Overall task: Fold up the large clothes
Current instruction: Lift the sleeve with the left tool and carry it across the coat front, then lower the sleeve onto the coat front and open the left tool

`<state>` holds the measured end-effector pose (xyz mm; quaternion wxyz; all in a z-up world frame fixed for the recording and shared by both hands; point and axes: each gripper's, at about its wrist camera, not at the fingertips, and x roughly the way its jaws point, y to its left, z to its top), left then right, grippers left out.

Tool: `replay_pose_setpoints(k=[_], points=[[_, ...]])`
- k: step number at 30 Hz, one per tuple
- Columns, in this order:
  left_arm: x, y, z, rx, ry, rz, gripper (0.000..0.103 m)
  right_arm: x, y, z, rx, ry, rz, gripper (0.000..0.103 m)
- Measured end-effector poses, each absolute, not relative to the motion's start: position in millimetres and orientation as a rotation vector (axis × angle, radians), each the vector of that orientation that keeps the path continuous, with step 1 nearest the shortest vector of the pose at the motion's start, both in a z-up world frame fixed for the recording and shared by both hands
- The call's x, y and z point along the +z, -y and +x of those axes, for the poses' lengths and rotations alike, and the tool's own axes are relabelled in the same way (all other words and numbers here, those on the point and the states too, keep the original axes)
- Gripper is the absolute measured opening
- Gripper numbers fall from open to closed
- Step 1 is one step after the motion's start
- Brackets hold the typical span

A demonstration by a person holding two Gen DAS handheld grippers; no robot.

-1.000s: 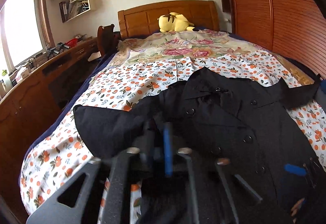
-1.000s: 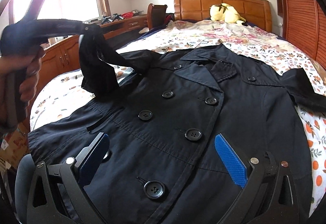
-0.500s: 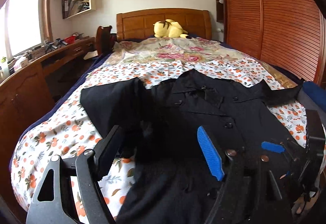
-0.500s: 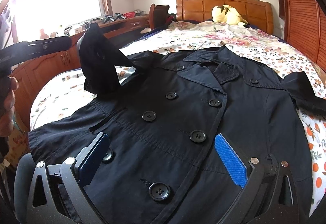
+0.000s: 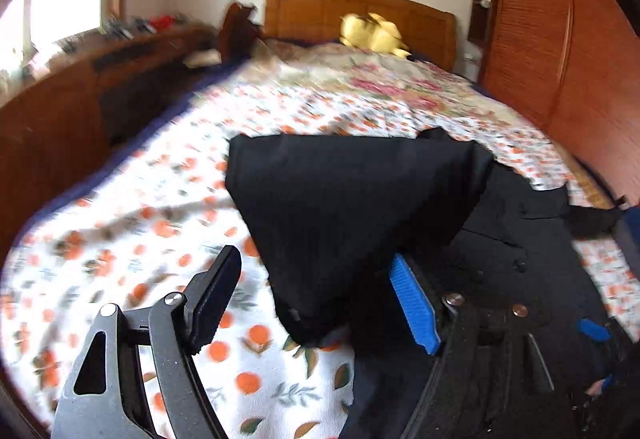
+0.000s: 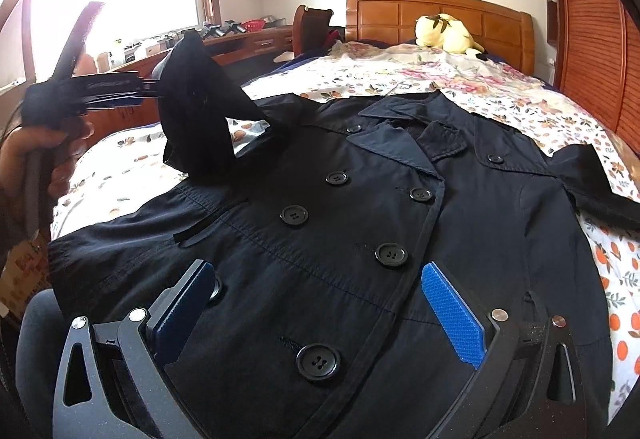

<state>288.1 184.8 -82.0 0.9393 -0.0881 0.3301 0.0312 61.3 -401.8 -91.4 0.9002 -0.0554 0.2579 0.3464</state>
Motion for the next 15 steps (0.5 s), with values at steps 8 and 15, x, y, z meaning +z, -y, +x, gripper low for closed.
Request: replay_pose_setpoints(k=[8,15], points=[[-92.1,-178.1,317.4,0.012,-0.678,-0.138,0.054,-89.9,405.7,63.0,0.728,-0.538,-0.099,0.103],[-87.8,-156.4,352.0,0.048,-0.753,-0.059,0.006,-89.6,414.2,62.7,0.724,-0.532,-0.085,0.103]])
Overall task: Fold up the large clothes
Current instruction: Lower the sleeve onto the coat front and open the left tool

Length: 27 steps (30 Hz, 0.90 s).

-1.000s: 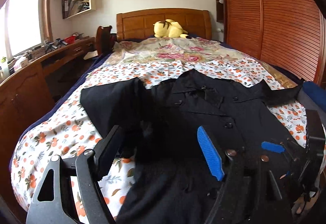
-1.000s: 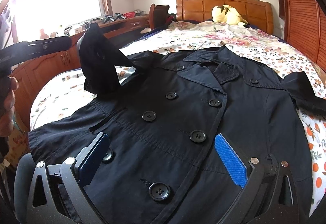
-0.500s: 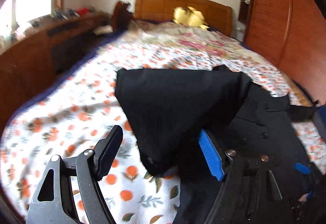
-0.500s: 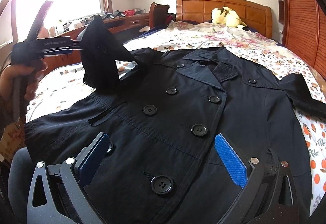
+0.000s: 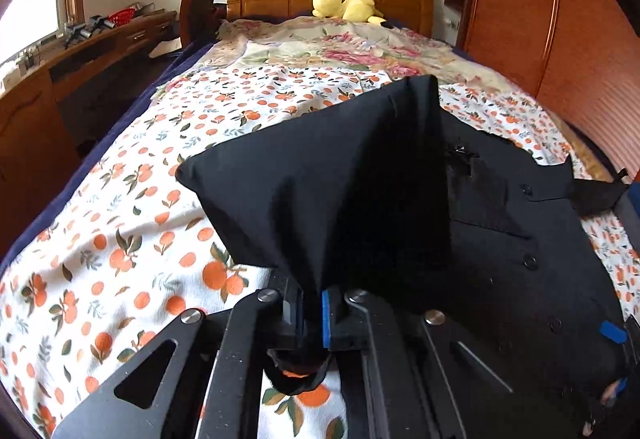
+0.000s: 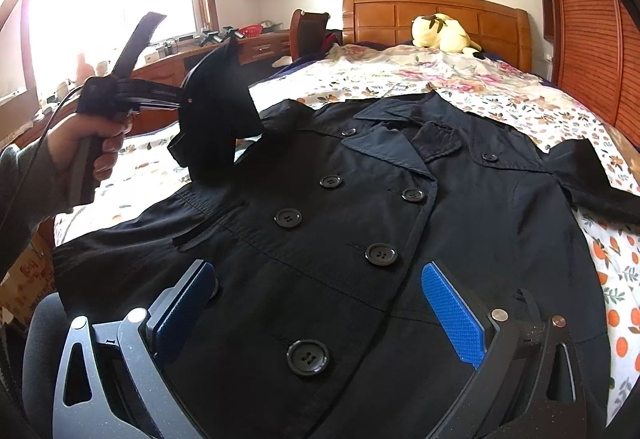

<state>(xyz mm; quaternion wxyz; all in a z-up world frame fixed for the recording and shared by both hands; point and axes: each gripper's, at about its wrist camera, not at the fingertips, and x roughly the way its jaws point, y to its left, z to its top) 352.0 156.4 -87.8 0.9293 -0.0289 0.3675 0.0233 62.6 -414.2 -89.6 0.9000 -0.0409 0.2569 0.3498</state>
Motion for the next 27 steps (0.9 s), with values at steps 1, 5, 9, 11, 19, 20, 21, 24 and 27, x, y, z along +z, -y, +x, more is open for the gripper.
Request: replay_pose_setpoints(k=[1,5,9,11,19,20,21,24,27], points=[[-84.6,-150.5,353.8,0.053,-0.750,-0.046,0.006,-89.3,415.7,61.7,0.722,-0.529,-0.082,0.103],[-60.3,-119.0,354.0,0.035,-0.699,0.014,0.006,-84.7,426.2,60.3,0.714,-0.514,-0.064,0.103],[-26.9,-68.5,350.2,-0.041,-0.633,0.083,0.006,-79.4,442.7,61.9,0.688,-0.497,-0.036,0.103],[-13.3,-39.5,348.4,-0.077,-0.615,0.114,0.006,-80.0,449.7,63.5,0.670,-0.496,-0.024,0.103],[-4.2,10.7,336.3,-0.099,-0.607,0.193,0.011,-86.5,468.3,64.9,0.611,-0.508,0.004,0.103],[-5.9,11.6,332.6,-0.108,-0.610,0.195,0.017,-88.1,467.9,64.5,0.607,-0.510,0.003,0.103],[-9.3,12.9,330.1,-0.122,-0.614,0.192,0.021,-88.9,467.4,64.4,0.605,-0.514,0.001,0.103],[-20.6,7.2,323.7,-0.133,-0.635,0.170,0.045,-89.3,465.5,64.3,0.601,-0.521,0.001,0.103],[-37.8,-2.4,313.9,-0.115,-0.662,0.164,0.053,-87.2,467.2,62.3,0.600,-0.521,-0.002,0.103]])
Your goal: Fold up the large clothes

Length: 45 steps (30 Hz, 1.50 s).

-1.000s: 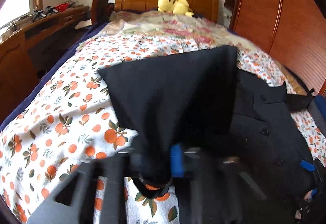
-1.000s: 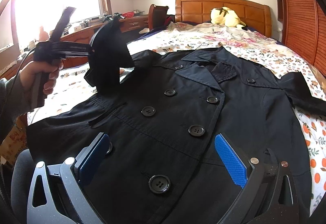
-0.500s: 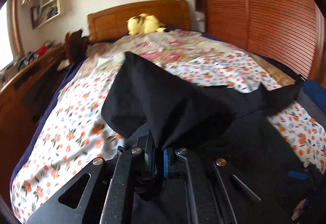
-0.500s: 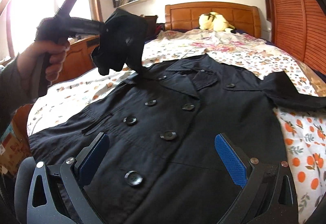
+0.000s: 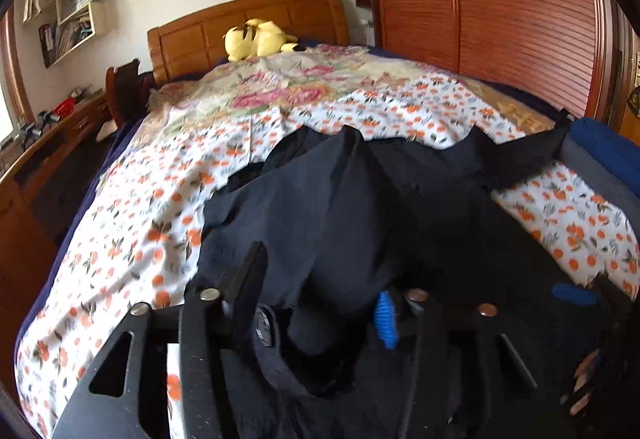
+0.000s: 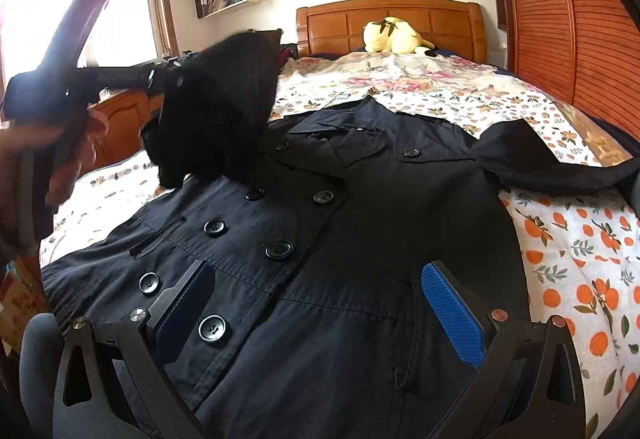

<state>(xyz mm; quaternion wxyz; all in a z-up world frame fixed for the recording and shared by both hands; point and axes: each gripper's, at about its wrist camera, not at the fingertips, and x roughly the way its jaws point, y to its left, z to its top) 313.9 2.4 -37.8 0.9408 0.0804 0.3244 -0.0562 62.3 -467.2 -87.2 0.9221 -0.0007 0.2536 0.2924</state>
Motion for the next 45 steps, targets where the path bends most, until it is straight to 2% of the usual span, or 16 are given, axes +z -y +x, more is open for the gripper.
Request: replay_pose_setpoints(k=[3,5,7,24,36,45], points=[[-53.7,-12.5,302.0,-0.106,-0.677,0.145,0.063,-86.7,466.6,62.3,0.607,-0.523,-0.004,0.103],[-63.5,-18.0,292.6,-0.108,-0.687,0.134,0.074,-87.6,463.4,64.2,0.612,-0.526,-0.010,0.103],[-70.3,-24.2,283.4,-0.111,-0.689,0.120,0.076,-88.3,458.8,66.4,0.615,-0.531,-0.018,0.103],[-114.6,-96.4,230.7,-0.015,-0.622,-0.022,0.076,-94.3,420.7,84.4,0.579,-0.544,-0.085,0.103],[-129.9,-112.8,214.1,-0.059,-0.528,-0.045,0.076,-102.6,400.9,86.7,0.535,-0.576,-0.167,0.103],[-131.3,-116.4,211.3,-0.094,-0.521,-0.067,0.076,-57.5,392.1,100.3,0.516,-0.555,-0.229,0.103]])
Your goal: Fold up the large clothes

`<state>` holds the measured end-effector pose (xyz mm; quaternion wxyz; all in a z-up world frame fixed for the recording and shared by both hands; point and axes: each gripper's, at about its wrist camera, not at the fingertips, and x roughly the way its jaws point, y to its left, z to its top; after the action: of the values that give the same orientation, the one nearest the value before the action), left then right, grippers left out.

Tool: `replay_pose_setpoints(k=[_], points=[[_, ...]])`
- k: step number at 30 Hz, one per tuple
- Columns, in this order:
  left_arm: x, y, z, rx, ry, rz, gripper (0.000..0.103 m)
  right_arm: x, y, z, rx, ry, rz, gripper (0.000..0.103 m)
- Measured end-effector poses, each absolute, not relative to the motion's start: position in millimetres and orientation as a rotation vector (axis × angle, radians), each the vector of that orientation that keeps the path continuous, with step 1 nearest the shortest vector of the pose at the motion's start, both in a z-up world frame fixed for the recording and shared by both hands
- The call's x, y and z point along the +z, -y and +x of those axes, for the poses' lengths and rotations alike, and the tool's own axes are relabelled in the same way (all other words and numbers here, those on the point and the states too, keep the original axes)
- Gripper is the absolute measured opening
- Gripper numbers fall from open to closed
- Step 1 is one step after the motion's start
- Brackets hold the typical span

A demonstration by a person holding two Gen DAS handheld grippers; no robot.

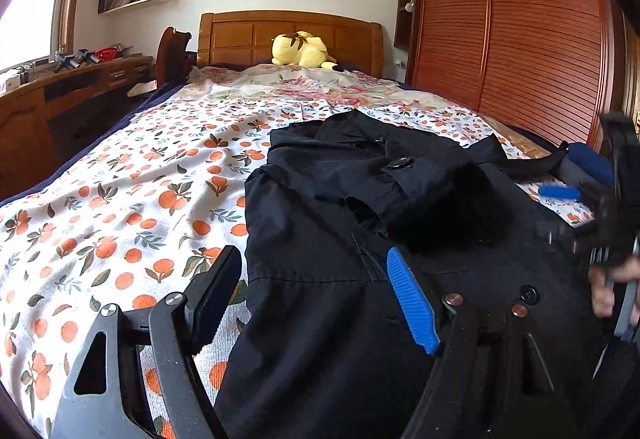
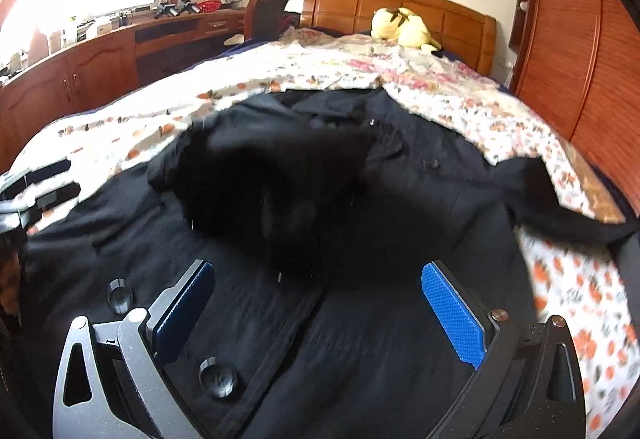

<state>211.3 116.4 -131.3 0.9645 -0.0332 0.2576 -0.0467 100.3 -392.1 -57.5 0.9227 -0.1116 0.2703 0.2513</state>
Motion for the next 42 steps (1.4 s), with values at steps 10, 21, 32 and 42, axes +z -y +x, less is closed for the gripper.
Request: replay_pose_setpoints(k=[10,21,32,42], points=[[-133.1,-113.0,211.6,-0.084,-0.519,-0.067,0.076,-22.5,329.8,125.8,0.624,-0.562,-0.342,0.100],[-134.5,-112.2,212.2,-0.087,-0.524,-0.069,0.076,-47.0,282.6,157.5,0.645,-0.681,-0.518,0.075],[-135.1,-111.6,215.3,-0.086,-0.538,-0.078,0.076,-16.9,323.1,141.2,0.518,-0.481,-0.455,0.010],[-134.9,-110.3,215.6,-0.082,-0.541,-0.080,0.076,-35.3,389.0,93.2,0.495,-0.486,-0.362,0.007]])
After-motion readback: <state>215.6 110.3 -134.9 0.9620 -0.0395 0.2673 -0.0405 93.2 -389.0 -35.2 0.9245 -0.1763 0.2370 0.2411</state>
